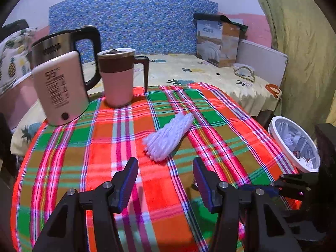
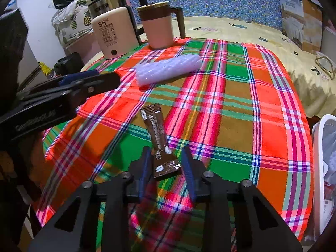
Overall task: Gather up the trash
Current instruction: 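Grasp the brown snack packet with the right tool, then grasp the white foam mesh sleeve with the left tool while the right tool holds the packet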
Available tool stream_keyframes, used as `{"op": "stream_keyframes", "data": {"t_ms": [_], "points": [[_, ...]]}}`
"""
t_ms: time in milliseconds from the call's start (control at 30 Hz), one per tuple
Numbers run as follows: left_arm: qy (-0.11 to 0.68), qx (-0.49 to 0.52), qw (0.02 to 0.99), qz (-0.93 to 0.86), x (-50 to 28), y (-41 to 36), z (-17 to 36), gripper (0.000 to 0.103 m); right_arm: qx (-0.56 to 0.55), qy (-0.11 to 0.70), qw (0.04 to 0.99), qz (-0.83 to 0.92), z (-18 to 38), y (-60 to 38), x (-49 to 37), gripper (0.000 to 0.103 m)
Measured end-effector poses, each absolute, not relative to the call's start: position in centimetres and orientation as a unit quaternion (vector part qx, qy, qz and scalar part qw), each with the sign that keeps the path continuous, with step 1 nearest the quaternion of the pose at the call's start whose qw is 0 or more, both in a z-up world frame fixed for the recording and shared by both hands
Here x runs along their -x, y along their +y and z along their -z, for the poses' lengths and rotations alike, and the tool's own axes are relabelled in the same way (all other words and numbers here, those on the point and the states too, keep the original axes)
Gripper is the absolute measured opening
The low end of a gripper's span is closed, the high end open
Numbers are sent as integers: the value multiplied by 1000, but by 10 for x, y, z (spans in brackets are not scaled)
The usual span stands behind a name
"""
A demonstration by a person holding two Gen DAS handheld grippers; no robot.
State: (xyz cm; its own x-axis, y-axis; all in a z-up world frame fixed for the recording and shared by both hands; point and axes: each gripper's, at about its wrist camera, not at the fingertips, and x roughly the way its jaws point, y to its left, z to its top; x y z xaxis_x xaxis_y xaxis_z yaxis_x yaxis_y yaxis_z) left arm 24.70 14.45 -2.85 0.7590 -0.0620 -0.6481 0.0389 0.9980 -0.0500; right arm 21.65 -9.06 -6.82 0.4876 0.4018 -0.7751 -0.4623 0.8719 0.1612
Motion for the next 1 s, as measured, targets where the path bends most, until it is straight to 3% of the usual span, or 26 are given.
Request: {"op": "stream_keyframes", "data": {"t_ms": [600,700,767,1000], "points": [[393,-65,916,46,-330,131,58,53,-24,445,867,-222,68,-143,-225,27],[397,-78,913,44,-327,125,61,31,-27,444,867,-223,68,-143,-226,27],[393,-79,915,39,-322,123,59,22,-29,444,867,-222,69,-144,-226,27],[401,-34,915,13,-285,118,52,19,-35,445,868,-218,68,-150,-222,27]]}}
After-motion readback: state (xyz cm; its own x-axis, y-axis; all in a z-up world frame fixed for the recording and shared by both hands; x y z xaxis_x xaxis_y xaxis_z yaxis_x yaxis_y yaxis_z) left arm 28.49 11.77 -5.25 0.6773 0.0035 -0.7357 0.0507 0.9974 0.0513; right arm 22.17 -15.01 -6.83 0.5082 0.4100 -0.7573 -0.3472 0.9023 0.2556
